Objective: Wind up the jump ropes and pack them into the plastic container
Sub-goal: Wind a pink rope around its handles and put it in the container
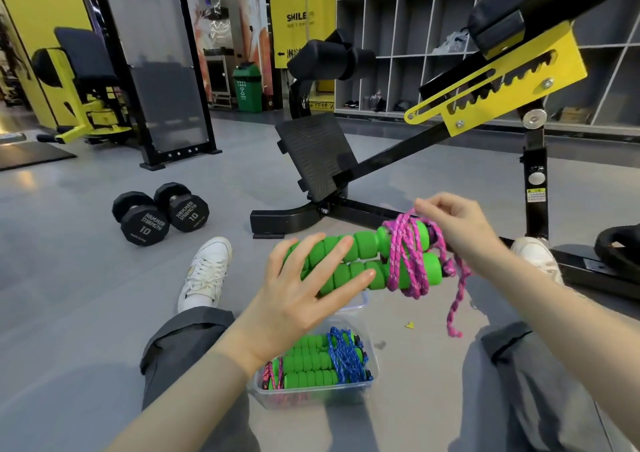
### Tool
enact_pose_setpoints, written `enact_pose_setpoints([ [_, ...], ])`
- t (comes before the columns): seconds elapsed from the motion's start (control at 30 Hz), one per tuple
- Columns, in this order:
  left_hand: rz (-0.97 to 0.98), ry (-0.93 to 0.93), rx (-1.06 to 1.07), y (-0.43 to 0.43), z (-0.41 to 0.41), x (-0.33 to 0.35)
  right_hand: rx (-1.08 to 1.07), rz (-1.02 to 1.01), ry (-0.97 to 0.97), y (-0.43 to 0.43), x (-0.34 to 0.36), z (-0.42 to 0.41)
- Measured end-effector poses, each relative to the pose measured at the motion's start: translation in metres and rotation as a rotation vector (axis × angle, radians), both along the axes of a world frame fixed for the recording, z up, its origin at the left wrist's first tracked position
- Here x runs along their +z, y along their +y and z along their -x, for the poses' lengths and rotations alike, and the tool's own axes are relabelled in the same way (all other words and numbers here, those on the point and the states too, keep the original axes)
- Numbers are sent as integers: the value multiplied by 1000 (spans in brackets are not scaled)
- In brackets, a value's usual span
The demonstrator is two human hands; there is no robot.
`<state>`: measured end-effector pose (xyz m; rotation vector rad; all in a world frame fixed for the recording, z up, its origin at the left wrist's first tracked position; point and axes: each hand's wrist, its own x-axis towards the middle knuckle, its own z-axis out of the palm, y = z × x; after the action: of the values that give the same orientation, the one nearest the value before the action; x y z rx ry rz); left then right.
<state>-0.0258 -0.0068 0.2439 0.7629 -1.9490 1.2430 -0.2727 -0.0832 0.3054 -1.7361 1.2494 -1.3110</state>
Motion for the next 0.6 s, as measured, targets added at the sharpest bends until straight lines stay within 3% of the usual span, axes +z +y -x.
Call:
enact_pose_setpoints([
  [0.2,3,55,43,-6,6,6,-20,-221,-203,37,-60,-24],
  [0.33,-63,91,179,-15,-3,-3,142,-298,-334,50,-75,-38],
  [0.43,-65,69,240,-20,-11,-9,243,-356,-287,57,-72,-40],
  [0.6,-23,34,305,-26,-20,-13,361,-422,16,69,-64,-30],
])
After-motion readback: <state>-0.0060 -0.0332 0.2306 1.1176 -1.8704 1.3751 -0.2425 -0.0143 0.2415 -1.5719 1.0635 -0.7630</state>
